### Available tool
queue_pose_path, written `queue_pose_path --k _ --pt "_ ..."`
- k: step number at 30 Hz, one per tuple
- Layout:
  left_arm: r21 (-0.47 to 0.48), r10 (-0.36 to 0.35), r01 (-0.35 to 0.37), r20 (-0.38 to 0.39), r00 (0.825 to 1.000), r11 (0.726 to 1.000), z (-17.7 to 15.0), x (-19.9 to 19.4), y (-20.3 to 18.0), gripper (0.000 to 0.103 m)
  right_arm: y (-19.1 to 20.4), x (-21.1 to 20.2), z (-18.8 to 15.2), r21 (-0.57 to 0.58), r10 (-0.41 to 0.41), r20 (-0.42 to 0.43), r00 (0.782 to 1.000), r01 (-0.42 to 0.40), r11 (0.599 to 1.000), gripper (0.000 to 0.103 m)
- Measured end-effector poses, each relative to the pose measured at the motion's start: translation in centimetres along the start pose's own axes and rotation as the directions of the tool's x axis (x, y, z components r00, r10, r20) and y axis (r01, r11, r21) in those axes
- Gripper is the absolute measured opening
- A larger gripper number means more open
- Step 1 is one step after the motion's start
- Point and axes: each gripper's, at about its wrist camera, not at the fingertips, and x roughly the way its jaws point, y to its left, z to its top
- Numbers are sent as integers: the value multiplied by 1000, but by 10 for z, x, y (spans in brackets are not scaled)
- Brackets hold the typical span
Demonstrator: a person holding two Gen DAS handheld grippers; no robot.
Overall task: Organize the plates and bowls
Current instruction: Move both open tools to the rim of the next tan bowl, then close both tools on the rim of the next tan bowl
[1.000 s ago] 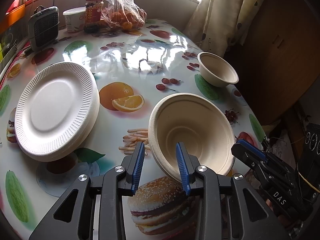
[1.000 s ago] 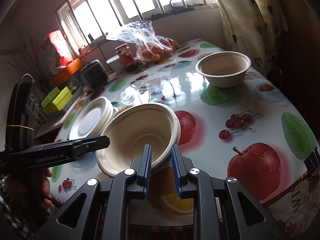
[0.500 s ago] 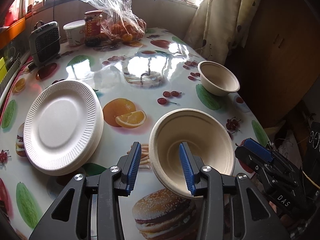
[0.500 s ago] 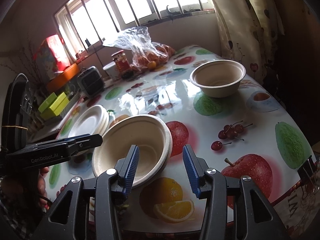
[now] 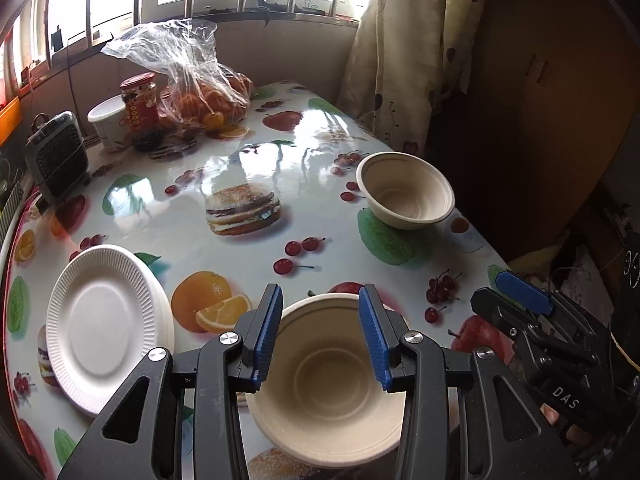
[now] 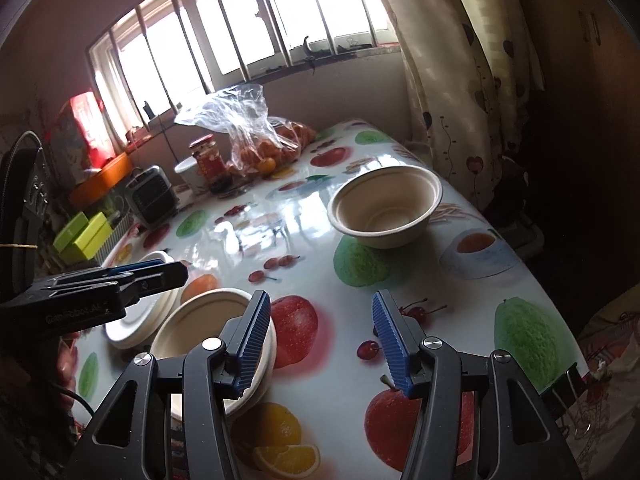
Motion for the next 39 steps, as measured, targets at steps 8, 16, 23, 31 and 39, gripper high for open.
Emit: queue_pose_path --k 8,16,23,31,39 --pt "32 -12 12 -5 1000 999 26 16 -18 41 -20 6 18 -17 -49 6 999 49 999 54" --pt "63 -20 21 -7 1000 998 54 37 -31 41 -46 20 35 -15 -102 8 995 102 995 54" --pt "58 -17 19 -28 999 998 78 64 -34 41 -67 36 50 -1 -131 2 991 131 991 54" --pt "86 -24 29 -52 998 996 102 85 -42 41 -80 55 56 19 -144 -15 989 145 989 54" --pt "108 -31 39 -75 997 993 117 109 -44 41 -85 74 62 29 -142 -35 989 143 989 54"
